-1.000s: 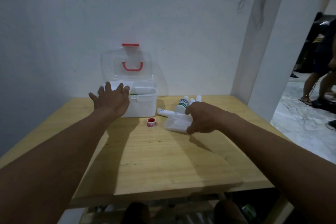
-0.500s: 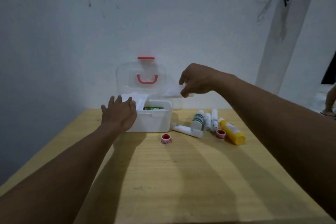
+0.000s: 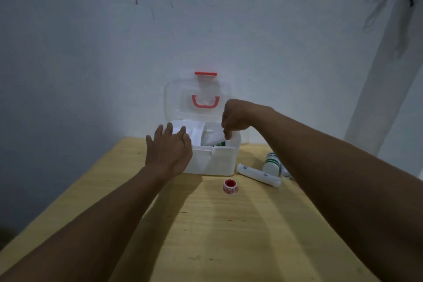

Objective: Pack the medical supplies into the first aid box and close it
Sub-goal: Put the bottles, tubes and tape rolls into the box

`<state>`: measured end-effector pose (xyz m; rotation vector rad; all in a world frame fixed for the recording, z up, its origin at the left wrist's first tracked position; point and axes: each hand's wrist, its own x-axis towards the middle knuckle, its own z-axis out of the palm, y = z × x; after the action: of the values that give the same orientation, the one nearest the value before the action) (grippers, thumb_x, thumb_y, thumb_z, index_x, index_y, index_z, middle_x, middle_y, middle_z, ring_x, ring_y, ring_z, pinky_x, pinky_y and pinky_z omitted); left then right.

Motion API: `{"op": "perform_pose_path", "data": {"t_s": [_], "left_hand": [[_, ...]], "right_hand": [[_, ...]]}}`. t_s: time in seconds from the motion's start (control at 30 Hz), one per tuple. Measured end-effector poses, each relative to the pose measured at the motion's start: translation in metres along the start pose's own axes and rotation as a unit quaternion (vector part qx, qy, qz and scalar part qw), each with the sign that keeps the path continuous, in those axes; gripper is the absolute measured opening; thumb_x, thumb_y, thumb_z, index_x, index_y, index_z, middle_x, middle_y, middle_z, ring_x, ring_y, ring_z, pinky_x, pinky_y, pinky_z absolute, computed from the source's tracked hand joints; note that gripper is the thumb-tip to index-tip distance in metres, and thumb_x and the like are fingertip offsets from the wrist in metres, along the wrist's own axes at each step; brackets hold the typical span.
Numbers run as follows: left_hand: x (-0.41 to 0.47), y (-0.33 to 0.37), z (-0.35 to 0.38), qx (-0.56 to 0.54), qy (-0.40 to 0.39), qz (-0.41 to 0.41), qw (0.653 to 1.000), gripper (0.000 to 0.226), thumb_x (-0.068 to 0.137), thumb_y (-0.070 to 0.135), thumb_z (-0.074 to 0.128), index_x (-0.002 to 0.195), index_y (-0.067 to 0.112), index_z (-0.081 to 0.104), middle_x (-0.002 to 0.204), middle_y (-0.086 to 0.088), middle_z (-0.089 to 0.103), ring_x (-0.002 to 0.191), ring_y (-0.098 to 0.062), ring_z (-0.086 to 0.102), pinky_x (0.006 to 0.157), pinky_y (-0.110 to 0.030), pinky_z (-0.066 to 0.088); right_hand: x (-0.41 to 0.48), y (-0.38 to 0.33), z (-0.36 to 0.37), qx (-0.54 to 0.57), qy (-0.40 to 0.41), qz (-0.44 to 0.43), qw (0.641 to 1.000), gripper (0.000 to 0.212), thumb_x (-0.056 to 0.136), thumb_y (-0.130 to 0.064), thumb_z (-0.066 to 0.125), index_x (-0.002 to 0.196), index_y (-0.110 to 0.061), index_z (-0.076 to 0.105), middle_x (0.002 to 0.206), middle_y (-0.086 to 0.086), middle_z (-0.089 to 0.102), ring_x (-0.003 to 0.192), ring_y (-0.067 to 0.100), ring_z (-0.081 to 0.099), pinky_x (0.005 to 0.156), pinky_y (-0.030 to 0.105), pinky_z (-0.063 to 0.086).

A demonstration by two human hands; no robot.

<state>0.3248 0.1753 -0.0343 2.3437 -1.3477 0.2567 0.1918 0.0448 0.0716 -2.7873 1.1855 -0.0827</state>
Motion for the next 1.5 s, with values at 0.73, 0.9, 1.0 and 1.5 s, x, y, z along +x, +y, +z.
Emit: {"op": "perform_pose_path", "data": {"t_s": [0.73, 0.9, 1.0, 1.5], "left_hand": [[0.002, 0.002, 0.000, -0.010, 0.003, -0.009, 1.000, 0.054, 0.101, 0.042, 0.016, 0.150, 0.029, 0.037, 0.161, -0.009, 0.028, 0.150, -0.032, 0.016, 0.120, -0.058, 0.014], [0.002, 0.001, 0.002, -0.012, 0.009, -0.011, 1.000, 0.054, 0.101, 0.043, 0.017, 0.149, 0.029, 0.038, 0.160, -0.008, 0.029, 0.150, -0.032, 0.016, 0.120, -0.057, 0.015], [0.003, 0.001, 0.002, -0.011, 0.013, -0.010, 1.000, 0.054, 0.101, 0.043, 0.017, 0.149, 0.029, 0.038, 0.160, -0.008, 0.030, 0.150, -0.032, 0.017, 0.119, -0.057, 0.015], [0.001, 0.014, -0.009, 0.032, 0.024, -0.003, 0.999, 0.059, 0.101, 0.046, 0.009, 0.151, 0.028, 0.034, 0.159, -0.010, 0.031, 0.152, -0.033, 0.009, 0.117, -0.065, 0.003]], "right_hand": [[0.012, -0.022, 0.036, 0.159, -0.053, 0.108, 0.980, 0.024, 0.099, -0.009, 0.045, 0.120, 0.001, 0.052, 0.107, 0.018, 0.055, 0.090, 0.030, 0.063, 0.086, 0.035, 0.058], [0.021, -0.025, 0.041, 0.304, -0.055, 0.121, 0.943, 0.019, 0.097, -0.002, 0.039, 0.108, 0.001, 0.054, 0.103, 0.023, 0.059, 0.088, 0.032, 0.064, 0.091, 0.043, 0.058], [0.025, -0.024, 0.040, 0.340, -0.058, 0.124, 0.930, 0.019, 0.096, -0.001, 0.035, 0.099, 0.001, 0.054, 0.107, 0.027, 0.062, 0.088, 0.035, 0.067, 0.089, 0.047, 0.058], [-0.016, -0.004, -0.010, 0.340, 0.017, 0.071, 0.938, 0.029, 0.097, -0.004, 0.044, 0.119, 0.009, 0.059, 0.120, 0.030, 0.063, 0.111, 0.035, 0.067, 0.092, 0.045, 0.057]]}}
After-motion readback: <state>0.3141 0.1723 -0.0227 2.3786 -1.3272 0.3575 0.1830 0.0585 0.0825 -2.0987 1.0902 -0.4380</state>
